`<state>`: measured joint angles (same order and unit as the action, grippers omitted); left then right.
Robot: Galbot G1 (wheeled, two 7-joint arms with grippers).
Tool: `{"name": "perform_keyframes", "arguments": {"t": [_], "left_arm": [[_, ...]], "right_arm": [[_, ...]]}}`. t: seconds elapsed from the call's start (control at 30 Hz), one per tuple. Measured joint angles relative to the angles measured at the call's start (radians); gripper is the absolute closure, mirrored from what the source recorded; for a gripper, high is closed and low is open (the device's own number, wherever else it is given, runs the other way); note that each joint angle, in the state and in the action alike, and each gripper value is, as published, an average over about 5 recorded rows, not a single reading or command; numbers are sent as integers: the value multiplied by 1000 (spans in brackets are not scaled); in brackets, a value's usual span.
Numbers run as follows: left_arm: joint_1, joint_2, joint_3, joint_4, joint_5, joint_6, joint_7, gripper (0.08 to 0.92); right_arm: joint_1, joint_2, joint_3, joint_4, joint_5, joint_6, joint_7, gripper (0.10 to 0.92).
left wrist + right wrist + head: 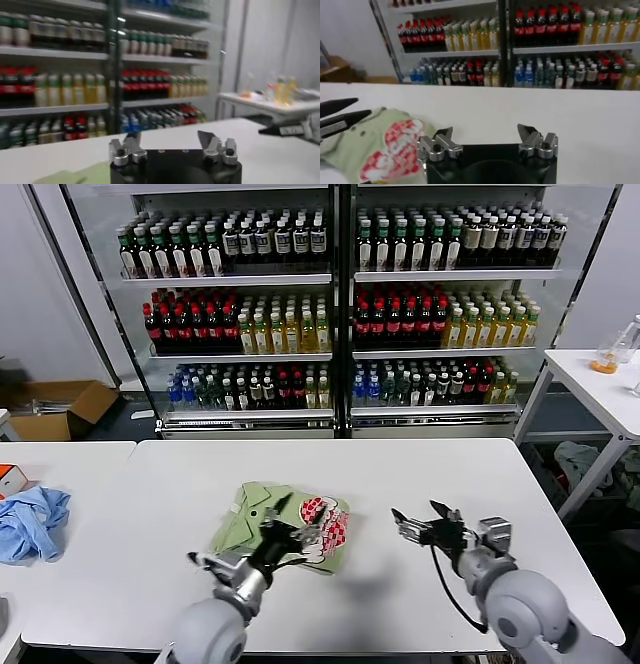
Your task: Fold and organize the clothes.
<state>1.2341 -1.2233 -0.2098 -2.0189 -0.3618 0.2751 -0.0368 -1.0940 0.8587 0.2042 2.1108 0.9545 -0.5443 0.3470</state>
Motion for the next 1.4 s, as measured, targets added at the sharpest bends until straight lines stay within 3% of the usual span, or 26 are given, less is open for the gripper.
{"name": "perform_keyframes", "arguments": {"t": [0.13, 0.5, 0.6, 1.27, 1.4], "left_arm": [[84, -9, -104, -42, -19, -26, -17, 185], [244, -30, -286, -112, -39, -63, -44, 177], [267, -34, -306, -120, -40, -67, -48, 177], [314, -24, -356, -126, -48, -76, -61, 177], [310, -22, -355, -119, -49, -76, -62, 177]], "right_arm": [[70, 79, -88, -49, 26, 7, 21, 203], [200, 273, -238, -235, 63, 29, 90, 203], [221, 313, -257, -283, 62, 37, 108, 241], [315, 415, -297, -489, 18, 37, 145, 817], [340, 415, -302, -522, -9, 18, 134, 891]]}}
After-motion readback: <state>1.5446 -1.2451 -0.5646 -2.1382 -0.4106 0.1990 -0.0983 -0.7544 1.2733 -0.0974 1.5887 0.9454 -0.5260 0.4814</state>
